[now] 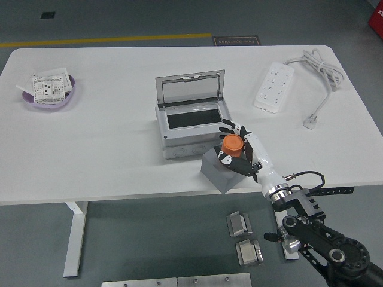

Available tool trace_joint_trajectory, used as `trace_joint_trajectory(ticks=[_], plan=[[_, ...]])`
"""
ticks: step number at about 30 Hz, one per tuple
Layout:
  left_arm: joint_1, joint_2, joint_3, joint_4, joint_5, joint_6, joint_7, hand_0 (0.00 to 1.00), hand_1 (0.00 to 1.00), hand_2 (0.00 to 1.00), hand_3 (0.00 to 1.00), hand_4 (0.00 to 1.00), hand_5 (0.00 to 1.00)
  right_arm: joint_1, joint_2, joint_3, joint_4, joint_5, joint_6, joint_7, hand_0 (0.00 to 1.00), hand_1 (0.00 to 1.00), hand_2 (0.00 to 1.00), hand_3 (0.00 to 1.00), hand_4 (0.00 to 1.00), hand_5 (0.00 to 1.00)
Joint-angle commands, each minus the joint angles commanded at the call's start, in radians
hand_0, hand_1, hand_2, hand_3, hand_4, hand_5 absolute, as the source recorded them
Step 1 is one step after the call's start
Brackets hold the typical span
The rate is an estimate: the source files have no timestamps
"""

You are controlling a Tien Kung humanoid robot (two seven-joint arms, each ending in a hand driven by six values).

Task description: Pick up the cylinder from the cube,place it in the box,flap close box

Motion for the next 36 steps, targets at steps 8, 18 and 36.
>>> trace_joint_trajectory(ticks=[8, 18, 36], plan=[[-0.001, -0.001, -0.003, -0.001, 0.003, 0.000, 0.000, 0.704, 0.687, 0.523, 0.753, 0.749, 0.322, 0.019, 0.001, -0.024, -0.009, 0.040, 0.002, 0.008, 0.752, 0.757, 0.758, 0.726, 0.263, 0.082], [-0.002, -0.002, -0.013, -0.003, 0.009, 0.000, -0.002, 0.704, 0.687, 0.523, 0.755, 0.748, 0.324, 0.046, 0.003, -0.039, -0.027, 0.079, -0.019, 0.014, 0.765, 0.641, 0.584, 0.398, 0.057, 0.002], [-0.002, -0.001, -0.011, -0.005, 0.002, -0.001, -0.008, 0.704, 0.686, 0.524, 0.755, 0.744, 0.326, 0.131, -0.004, -0.045, -0.038, 0.068, -0.045, 0.007, 0.729, 0.551, 0.422, 0.211, 0.093, 0.002]])
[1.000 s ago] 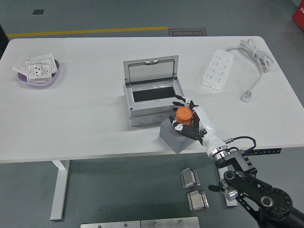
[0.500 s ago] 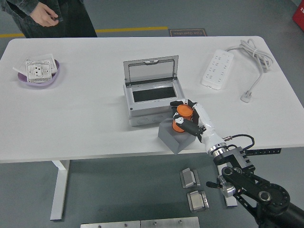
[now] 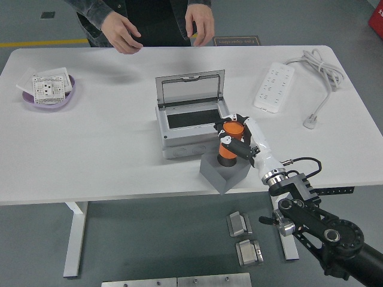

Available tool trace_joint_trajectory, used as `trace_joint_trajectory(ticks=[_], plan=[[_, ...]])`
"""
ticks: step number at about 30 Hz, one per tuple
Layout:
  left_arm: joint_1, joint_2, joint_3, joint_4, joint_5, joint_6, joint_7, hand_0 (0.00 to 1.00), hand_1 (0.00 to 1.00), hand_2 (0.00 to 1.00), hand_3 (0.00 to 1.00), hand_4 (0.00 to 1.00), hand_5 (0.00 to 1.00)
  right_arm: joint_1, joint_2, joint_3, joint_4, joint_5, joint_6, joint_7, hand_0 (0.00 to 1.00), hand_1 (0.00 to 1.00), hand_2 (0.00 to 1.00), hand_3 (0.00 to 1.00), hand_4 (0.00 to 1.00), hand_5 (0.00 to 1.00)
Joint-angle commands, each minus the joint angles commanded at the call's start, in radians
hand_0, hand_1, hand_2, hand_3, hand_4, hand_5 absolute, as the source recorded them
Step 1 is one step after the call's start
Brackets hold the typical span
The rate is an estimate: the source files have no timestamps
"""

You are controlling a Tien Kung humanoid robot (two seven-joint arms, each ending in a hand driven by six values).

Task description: Pick up the cylinder from the cube,place it in the box,flap close box

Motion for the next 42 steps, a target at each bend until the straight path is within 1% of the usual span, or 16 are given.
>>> trace_joint_trajectory(ticks=[5, 9, 10, 15, 16, 21, 22, 27, 28, 30, 34, 39, 40, 42], plan=[[0.000, 0.000, 0.006, 0.001, -0.006, -0.001, 0.000, 0.704, 0.686, 0.524, 0.755, 0.744, 0.327, 0.058, -0.004, -0.010, 0.002, -0.047, -0.019, -0.028, 0.721, 0.540, 0.413, 0.208, 0.094, 0.002], [-0.001, 0.002, 0.011, 0.001, -0.011, -0.001, -0.001, 0.704, 0.686, 0.524, 0.755, 0.744, 0.327, 0.121, 0.001, -0.024, -0.020, -0.114, -0.037, -0.061, 0.721, 0.540, 0.413, 0.208, 0.094, 0.002], [-0.001, 0.002, 0.012, 0.001, -0.012, -0.001, -0.001, 0.703, 0.686, 0.524, 0.756, 0.745, 0.329, 0.140, 0.003, -0.030, -0.030, -0.133, -0.041, -0.071, 0.584, 0.470, 0.409, 0.208, 0.101, 0.002], [-0.001, 0.004, 0.021, 0.003, -0.019, -0.001, -0.001, 0.703, 0.686, 0.524, 0.756, 0.745, 0.329, 0.231, 0.019, -0.079, -0.106, -0.226, -0.054, -0.115, 0.584, 0.470, 0.409, 0.208, 0.101, 0.002], [-0.002, 0.004, 0.022, 0.003, -0.020, -0.001, -0.001, 0.704, 0.686, 0.524, 0.756, 0.744, 0.330, 0.249, 0.021, -0.093, -0.122, -0.245, -0.055, -0.123, 0.210, 0.304, 0.411, 0.206, 0.064, 0.002], [-0.003, 0.005, 0.026, 0.003, -0.023, 0.000, -0.002, 0.704, 0.686, 0.524, 0.756, 0.744, 0.330, 0.346, 0.031, -0.183, -0.210, -0.355, -0.058, -0.172, 0.210, 0.304, 0.411, 0.206, 0.064, 0.002], [-0.004, 0.005, 0.027, 0.003, -0.024, 0.000, -0.002, 0.704, 0.686, 0.525, 0.756, 0.747, 0.337, 0.363, 0.031, -0.200, -0.221, -0.375, -0.057, -0.179, 0.096, 0.264, 0.413, 0.206, 0.060, 0.002], [-0.006, 0.006, 0.034, 0.004, -0.028, 0.000, -0.002, 0.704, 0.686, 0.525, 0.756, 0.747, 0.337, 0.455, 0.041, -0.302, -0.287, -0.481, -0.047, -0.209, 0.096, 0.264, 0.413, 0.206, 0.060, 0.002], [-0.007, 0.006, 0.034, 0.004, -0.029, 0.000, -0.002, 0.704, 0.686, 0.525, 0.757, 0.748, 0.338, 0.472, 0.045, -0.320, -0.300, -0.497, -0.045, -0.213, 0.074, 0.252, 0.421, 0.210, 0.071, 0.002], [-0.008, 0.007, 0.036, 0.004, -0.029, 0.000, -0.002, 0.704, 0.686, 0.525, 0.757, 0.748, 0.338, 0.504, 0.054, -0.360, -0.324, -0.521, -0.040, -0.218, 0.074, 0.252, 0.421, 0.210, 0.071, 0.002], [-0.012, 0.008, 0.040, 0.004, -0.031, 0.000, -0.002, 0.704, 0.686, 0.526, 0.759, 0.750, 0.340, 0.564, 0.076, -0.447, -0.379, -0.534, -0.030, -0.216, 0.062, 0.242, 0.423, 0.211, 0.074, 0.002], [-0.017, 0.010, 0.045, 0.004, -0.032, 0.000, -0.002, 0.704, 0.686, 0.526, 0.759, 0.750, 0.340, 0.622, 0.105, -0.548, -0.446, -0.526, -0.017, -0.201, 0.062, 0.242, 0.423, 0.211, 0.074, 0.002], [-0.018, 0.010, 0.045, 0.004, -0.032, 0.000, -0.002, 0.702, 0.686, 0.527, 0.761, 0.752, 0.342, 0.631, 0.110, -0.567, -0.458, -0.523, -0.014, -0.197, 0.085, 0.263, 0.443, 0.223, 0.127, 0.002], [-0.020, 0.011, 0.046, 0.003, -0.032, 0.000, -0.002, 0.702, 0.686, 0.527, 0.761, 0.752, 0.342, 0.648, 0.119, -0.606, -0.482, -0.512, -0.008, -0.191, 0.085, 0.263, 0.443, 0.223, 0.127, 0.002]])
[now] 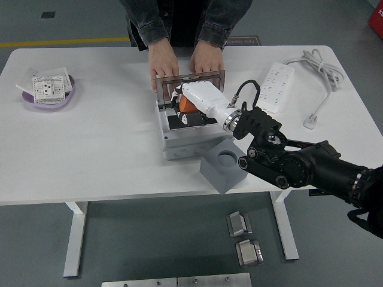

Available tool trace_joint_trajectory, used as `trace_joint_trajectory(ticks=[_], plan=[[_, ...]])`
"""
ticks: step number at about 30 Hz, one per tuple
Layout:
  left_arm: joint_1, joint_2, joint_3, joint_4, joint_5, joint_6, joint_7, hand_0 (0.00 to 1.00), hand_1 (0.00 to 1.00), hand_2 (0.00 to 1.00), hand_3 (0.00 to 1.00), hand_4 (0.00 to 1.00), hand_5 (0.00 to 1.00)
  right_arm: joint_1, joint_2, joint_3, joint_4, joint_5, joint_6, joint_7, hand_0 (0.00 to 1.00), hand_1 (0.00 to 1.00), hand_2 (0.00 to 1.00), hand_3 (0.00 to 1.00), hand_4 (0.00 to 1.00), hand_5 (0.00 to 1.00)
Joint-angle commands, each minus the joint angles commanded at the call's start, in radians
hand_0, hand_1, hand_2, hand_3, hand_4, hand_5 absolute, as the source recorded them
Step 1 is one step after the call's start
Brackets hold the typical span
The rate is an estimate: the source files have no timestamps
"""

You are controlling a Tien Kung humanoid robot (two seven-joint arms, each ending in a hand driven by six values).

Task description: Pick up the cylinder from the cube,place it in the box,flap close box

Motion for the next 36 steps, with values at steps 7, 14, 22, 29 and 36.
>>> trace_joint_trajectory(ticks=[7, 14, 22, 29, 36], plan=[[-0.004, 0.001, 0.002, -0.001, 0.001, 0.000, -0.001, 0.703, 0.686, 0.527, 0.761, 0.753, 0.343, 0.029, 0.013, -0.048, -0.040, 0.005, 0.034, 0.008, 0.119, 0.302, 0.456, 0.241, 0.151, 0.002], [-0.006, 0.000, 0.001, -0.001, 0.004, -0.001, -0.001, 0.703, 0.686, 0.528, 0.763, 0.757, 0.347, 0.034, 0.018, -0.046, -0.039, -0.019, 0.061, 0.006, 0.213, 0.375, 0.501, 0.313, 0.184, 0.002], [-0.009, -0.003, -0.012, -0.004, 0.018, -0.003, 0.000, 0.702, 0.686, 0.528, 0.764, 0.760, 0.349, 0.038, 0.017, -0.058, -0.040, -0.056, 0.085, -0.004, 0.344, 0.541, 0.635, 0.690, 0.544, 0.120], [-0.011, -0.003, -0.018, -0.006, 0.026, -0.003, 0.000, 0.701, 0.686, 0.527, 0.764, 0.761, 0.349, 0.040, 0.011, -0.067, -0.043, -0.073, 0.097, -0.011, 0.359, 0.557, 0.640, 0.698, 0.670, 0.088], [-0.012, -0.004, -0.020, -0.008, 0.032, -0.005, 0.002, 0.701, 0.686, 0.524, 0.763, 0.760, 0.350, 0.040, 0.006, -0.073, -0.047, -0.083, 0.104, -0.010, 0.551, 0.629, 0.659, 0.728, 0.695, 0.048]])
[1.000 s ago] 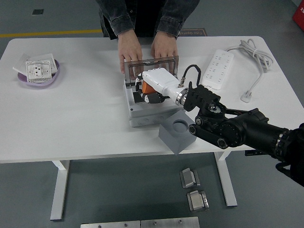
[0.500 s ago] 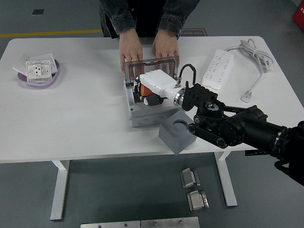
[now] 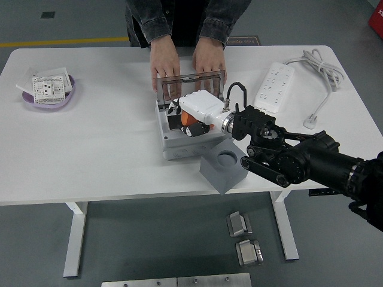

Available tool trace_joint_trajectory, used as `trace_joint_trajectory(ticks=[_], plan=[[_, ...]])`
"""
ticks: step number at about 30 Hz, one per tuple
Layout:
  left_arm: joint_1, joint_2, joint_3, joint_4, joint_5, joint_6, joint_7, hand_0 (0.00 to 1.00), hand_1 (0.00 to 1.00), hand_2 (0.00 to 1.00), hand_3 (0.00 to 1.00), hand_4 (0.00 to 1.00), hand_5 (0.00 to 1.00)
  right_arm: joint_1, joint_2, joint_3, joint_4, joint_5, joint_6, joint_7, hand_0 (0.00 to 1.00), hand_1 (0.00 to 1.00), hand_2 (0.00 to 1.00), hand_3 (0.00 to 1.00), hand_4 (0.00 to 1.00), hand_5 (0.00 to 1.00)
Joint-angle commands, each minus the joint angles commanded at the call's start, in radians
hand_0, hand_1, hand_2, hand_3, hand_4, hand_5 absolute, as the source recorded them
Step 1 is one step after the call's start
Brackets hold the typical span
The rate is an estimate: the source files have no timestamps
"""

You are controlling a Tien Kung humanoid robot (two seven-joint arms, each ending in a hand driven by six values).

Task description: Pick up the cylinder from the cube,place it in the box,flap close box

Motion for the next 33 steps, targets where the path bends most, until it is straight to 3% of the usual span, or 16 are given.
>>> trace_joint_trajectory(ticks=[15, 25, 29, 33], plan=[[0.000, -0.004, -0.008, -0.006, 0.010, -0.010, -0.001, 0.700, 0.686, 0.517, 0.761, 0.759, 0.350, -0.010, -0.018, 0.024, 0.007, -0.011, 0.017, -0.002, 0.600, 0.643, 0.655, 0.733, 0.720, 0.057], [0.013, -0.014, 0.007, 0.000, -0.009, -0.012, -0.004, 0.699, 0.684, 0.510, 0.757, 0.757, 0.348, -0.108, -0.114, 0.253, 0.194, -0.057, 0.060, -0.058, 0.613, 0.644, 0.646, 0.737, 0.738, 0.076], [0.014, -0.011, 0.025, 0.006, -0.027, -0.011, -0.005, 0.699, 0.684, 0.513, 0.758, 0.757, 0.349, -0.072, -0.124, 0.340, 0.237, -0.055, 0.070, -0.071, 0.612, 0.644, 0.654, 0.737, 0.749, 0.104], [0.010, -0.004, 0.032, 0.007, -0.033, -0.009, -0.006, 0.699, 0.684, 0.513, 0.758, 0.757, 0.349, 0.004, -0.103, 0.352, 0.169, -0.012, 0.078, -0.071, 0.612, 0.644, 0.654, 0.737, 0.749, 0.104]])
